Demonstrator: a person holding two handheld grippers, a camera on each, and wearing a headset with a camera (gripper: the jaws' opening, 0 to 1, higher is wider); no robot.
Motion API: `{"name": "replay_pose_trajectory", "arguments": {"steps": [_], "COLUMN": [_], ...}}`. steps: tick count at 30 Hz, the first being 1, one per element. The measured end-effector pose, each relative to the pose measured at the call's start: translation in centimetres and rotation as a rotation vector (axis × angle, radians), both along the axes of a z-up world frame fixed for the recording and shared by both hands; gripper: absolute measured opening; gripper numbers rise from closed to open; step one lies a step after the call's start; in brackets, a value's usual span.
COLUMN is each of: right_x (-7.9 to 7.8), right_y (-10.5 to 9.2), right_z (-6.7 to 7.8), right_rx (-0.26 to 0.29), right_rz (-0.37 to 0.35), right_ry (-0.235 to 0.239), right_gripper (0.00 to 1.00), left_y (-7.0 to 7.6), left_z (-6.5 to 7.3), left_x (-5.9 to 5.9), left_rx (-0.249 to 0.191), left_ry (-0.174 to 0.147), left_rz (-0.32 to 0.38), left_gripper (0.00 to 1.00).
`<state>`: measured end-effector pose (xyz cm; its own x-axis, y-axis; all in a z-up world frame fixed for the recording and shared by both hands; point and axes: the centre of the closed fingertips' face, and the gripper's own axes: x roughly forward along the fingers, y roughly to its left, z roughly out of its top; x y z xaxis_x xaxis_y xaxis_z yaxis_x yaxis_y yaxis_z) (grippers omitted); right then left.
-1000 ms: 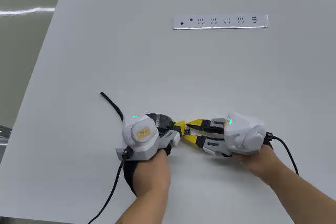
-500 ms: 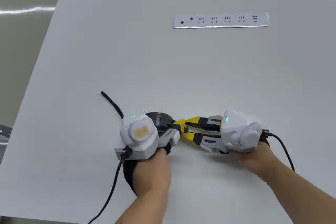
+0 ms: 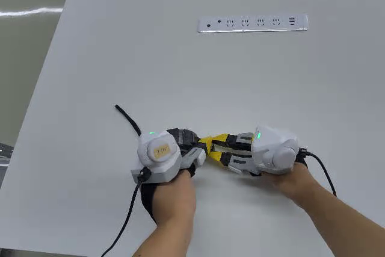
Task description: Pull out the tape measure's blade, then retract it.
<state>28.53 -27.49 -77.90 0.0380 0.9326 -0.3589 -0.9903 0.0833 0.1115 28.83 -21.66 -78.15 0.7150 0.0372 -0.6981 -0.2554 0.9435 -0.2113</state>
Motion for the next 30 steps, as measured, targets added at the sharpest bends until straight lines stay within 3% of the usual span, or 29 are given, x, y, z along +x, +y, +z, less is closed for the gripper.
{"name": "replay_pose_trajectory", "arguments": {"steps": [15, 30], "right_x": [-0.27, -0.19], "right_y": [0.71, 0.81], "right_z": [0.16, 0.20], "right_rx": [-0.003, 0.008], "right_rz": [0.080, 0.061], "right_ry": [-0.017, -0.016], "right_gripper": [0.15, 0.16], "left_y": [0.08, 0.23], "left_z": [-0.02, 0.14], "left_x": [-0.09, 0.16], "left_rx": [-0.006, -0.010], "left_ry": [0.005, -0.003], "left_rz": [-0.002, 0.003], "left_gripper": [0.74, 0.74]}}
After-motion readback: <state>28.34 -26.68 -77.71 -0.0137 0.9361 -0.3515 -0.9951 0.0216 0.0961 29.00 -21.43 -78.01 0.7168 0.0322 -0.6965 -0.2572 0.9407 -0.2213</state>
